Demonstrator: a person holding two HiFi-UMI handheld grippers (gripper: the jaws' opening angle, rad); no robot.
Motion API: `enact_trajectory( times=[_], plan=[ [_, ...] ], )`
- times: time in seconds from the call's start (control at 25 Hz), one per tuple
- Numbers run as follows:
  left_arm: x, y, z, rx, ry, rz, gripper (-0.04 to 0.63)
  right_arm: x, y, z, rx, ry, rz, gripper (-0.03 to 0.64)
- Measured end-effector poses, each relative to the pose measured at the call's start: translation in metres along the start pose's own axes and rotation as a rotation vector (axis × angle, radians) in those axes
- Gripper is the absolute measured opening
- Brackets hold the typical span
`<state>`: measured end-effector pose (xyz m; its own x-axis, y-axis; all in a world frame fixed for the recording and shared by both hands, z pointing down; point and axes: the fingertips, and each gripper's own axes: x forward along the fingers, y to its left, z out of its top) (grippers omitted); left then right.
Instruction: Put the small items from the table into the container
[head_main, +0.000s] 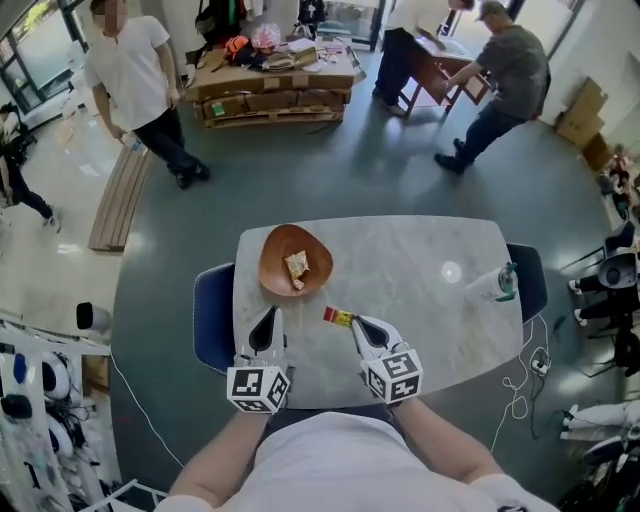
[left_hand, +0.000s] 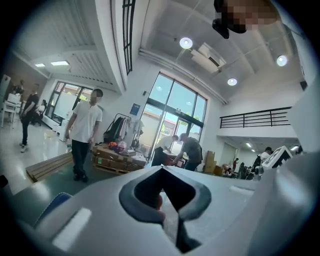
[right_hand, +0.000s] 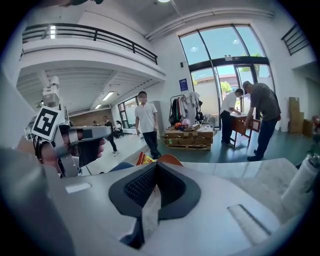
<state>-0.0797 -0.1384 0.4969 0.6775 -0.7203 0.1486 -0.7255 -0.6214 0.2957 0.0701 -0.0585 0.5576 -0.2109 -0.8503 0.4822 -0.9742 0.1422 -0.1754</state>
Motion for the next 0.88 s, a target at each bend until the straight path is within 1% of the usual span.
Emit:
enact_trajectory(
  times=[0.12, 0.2, 0.4, 0.56, 0.72, 0.88],
  plan=[
    [0.005, -0.016, 0.004, 0.006, -0.003, -0.035, 0.005, -0.010, -0.005, -0.001, 0.016, 0.000, -0.021, 0.028],
    [0.006, -0.020, 0.003, 0.009, 0.000, -0.044, 0.005, -0.011, -0.007, -0.003, 0.018, 0.002, -0.028, 0.028],
    [0.000, -0.008, 0.006, 0.011, -0.005, -0.015, 0.005, 0.003, -0.009, -0.007, 0.018, 0.029, -0.038, 0.028],
    [-0.013, 0.023, 0.004, 0.001, 0.005, 0.044, 0.005, 0.041, -0.015, -0.023, 0.044, 0.098, -0.050, 0.028],
    [-0.034, 0.062, 0.002, -0.016, 0.018, 0.122, 0.005, 0.099, -0.020, -0.037, 0.015, 0.190, -0.044, 0.028],
    [-0.061, 0.104, -0.006, -0.036, 0.033, 0.205, 0.005, 0.167, -0.022, -0.043, -0.008, 0.270, -0.027, 0.028]
  ],
)
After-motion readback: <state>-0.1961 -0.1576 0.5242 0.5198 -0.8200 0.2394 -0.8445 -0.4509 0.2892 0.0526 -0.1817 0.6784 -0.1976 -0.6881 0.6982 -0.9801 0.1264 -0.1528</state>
